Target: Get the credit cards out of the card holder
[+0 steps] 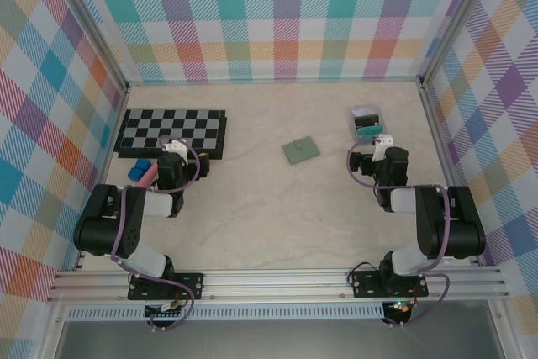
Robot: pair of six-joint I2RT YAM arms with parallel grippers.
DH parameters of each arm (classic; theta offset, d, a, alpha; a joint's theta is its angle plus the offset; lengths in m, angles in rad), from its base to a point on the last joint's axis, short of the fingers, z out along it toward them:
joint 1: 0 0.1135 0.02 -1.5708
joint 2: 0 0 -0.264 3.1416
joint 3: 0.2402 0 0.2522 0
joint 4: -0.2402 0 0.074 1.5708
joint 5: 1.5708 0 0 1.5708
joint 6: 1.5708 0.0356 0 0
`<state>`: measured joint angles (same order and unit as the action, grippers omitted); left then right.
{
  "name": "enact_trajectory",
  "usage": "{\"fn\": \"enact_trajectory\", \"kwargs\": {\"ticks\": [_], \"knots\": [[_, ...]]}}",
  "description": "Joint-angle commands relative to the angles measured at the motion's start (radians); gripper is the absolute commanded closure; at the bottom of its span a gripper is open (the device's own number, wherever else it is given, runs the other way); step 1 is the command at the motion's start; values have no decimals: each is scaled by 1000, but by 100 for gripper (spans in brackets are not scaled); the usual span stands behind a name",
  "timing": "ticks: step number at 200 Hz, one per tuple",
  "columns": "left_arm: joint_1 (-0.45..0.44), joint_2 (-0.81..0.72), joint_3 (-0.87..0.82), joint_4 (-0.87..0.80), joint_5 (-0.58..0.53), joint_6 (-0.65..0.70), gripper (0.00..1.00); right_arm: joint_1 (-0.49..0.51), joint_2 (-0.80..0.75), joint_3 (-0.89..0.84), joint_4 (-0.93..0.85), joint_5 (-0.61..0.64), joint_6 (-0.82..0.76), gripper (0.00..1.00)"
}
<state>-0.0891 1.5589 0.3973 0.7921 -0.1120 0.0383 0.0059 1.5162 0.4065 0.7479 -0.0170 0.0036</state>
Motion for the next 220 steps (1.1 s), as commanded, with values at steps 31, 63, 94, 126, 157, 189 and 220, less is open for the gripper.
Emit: {"fn": "enact_trajectory", "kwargs": {"ticks": [31, 63, 94, 126, 157, 189, 220], "knots": [[10, -105, -26, 5, -97, -43, 0, -6, -132, 15, -78, -17, 12, 0], [10, -303, 50, -341, -189, -97, 0, -4, -232, 84, -315, 37, 98, 0], [9, -499, 86, -583, -222, -213, 0, -3, -295, 238, -669, 142, 330, 0], [3, -589, 224, -926, -211, -385, 0, 1, -194, 520, -1040, 5, 401, 0], [3, -579, 310, -1050, -99, -483, 0, 68, -117, 649, -1152, -53, 403, 0], [2, -578, 331, -1057, 25, -546, 0, 189, -62, 693, -1165, -91, 404, 0], [-2, -587, 327, -1061, 51, -577, 0, 284, 82, 785, -1192, -121, 411, 2]]}}
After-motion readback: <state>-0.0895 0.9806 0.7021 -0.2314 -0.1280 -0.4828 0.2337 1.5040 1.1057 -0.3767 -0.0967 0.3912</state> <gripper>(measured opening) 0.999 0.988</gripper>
